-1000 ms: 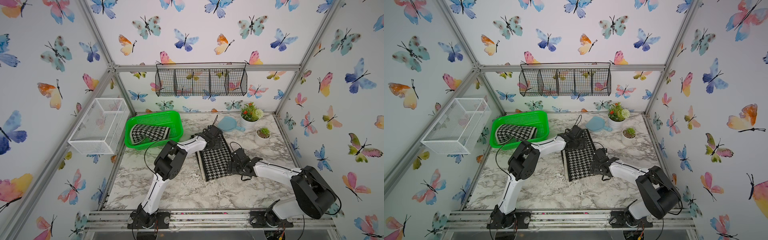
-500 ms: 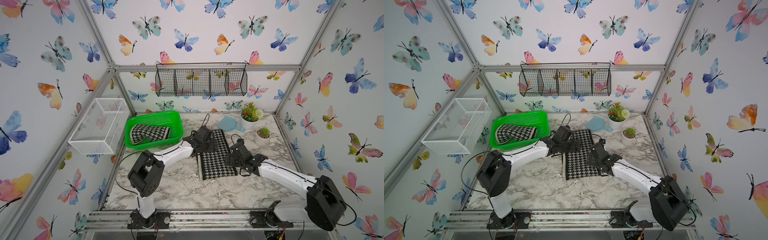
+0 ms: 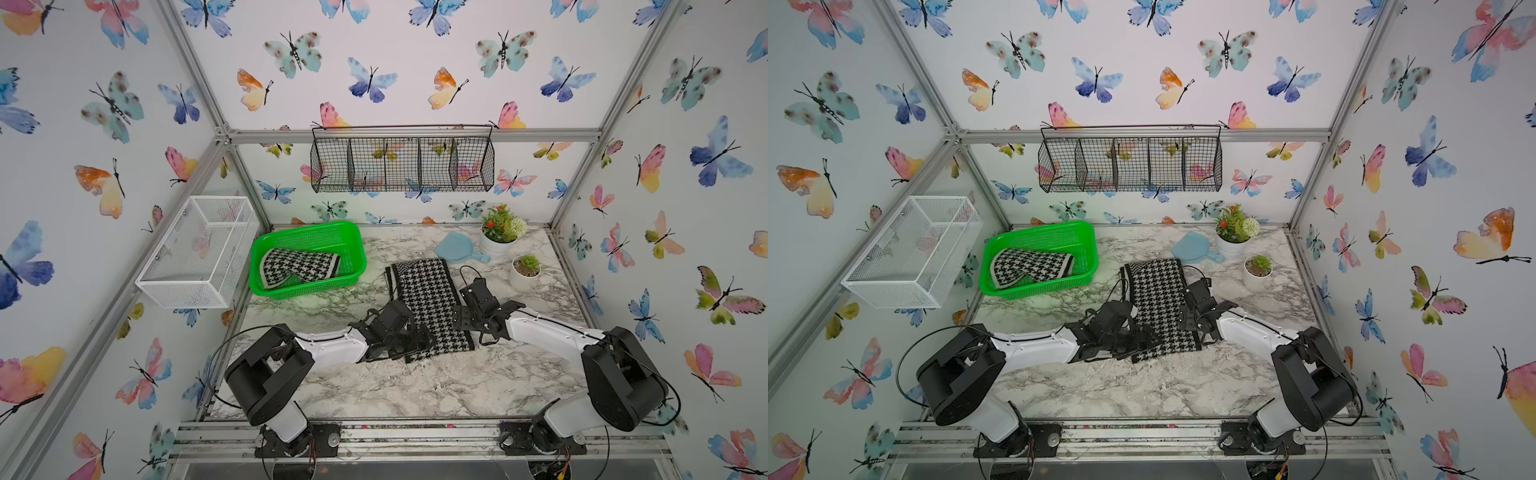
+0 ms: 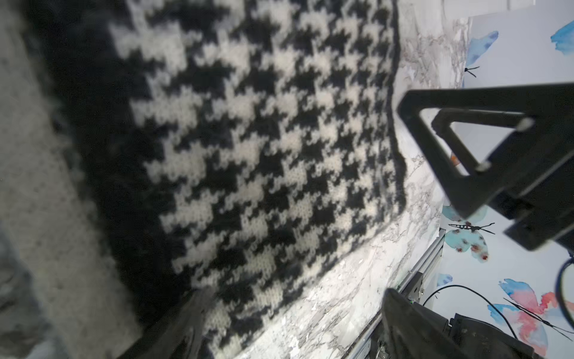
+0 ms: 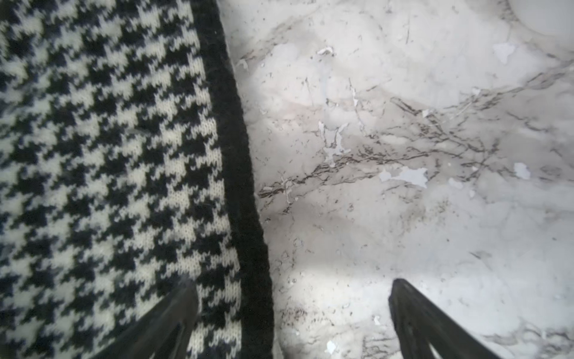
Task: Roll up the scarf and place it into the basket
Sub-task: Adjust the scarf at the center of the board.
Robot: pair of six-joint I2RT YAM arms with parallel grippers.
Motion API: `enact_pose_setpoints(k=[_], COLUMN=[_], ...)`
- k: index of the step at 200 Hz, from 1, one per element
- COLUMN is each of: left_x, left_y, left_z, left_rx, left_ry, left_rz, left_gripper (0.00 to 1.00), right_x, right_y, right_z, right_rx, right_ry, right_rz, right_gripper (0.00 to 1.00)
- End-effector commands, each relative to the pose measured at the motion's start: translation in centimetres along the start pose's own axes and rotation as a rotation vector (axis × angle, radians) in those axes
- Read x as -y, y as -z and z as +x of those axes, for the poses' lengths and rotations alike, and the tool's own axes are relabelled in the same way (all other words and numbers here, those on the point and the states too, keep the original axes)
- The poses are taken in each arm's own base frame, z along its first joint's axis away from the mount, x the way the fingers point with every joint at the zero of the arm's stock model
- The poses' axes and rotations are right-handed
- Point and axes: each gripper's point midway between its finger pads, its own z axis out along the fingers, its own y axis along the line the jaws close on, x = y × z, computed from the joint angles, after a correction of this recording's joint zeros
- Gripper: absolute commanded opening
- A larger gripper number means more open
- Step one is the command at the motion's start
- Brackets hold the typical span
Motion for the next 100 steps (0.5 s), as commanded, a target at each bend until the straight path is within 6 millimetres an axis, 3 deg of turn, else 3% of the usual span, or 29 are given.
enact_pose_setpoints(k=[1, 58, 100], left_x=[0.2, -7.2, -10.5], left_y=[-0.2, 1.2, 2.5], left_z=[-0.3, -1.6, -3.9], left_rx=[0.01, 0.04, 0.042], left_ry=[0.064, 0.172, 0.186], left_rz=[0.052, -0.096, -0.169], left_gripper=[0.89, 0.89, 0.9], right_x=[-0.9, -4.1, -6.8], right_y=[1.0, 5.1, 7.2], right_z=[-1.0, -2.1, -1.5], right_rx=[0.01, 0.103, 0.144], right_ry=[0.02, 0.213, 0.379], right_rz=[-0.043, -0.22, -0.338], right_gripper=[0.98, 0.98, 0.95])
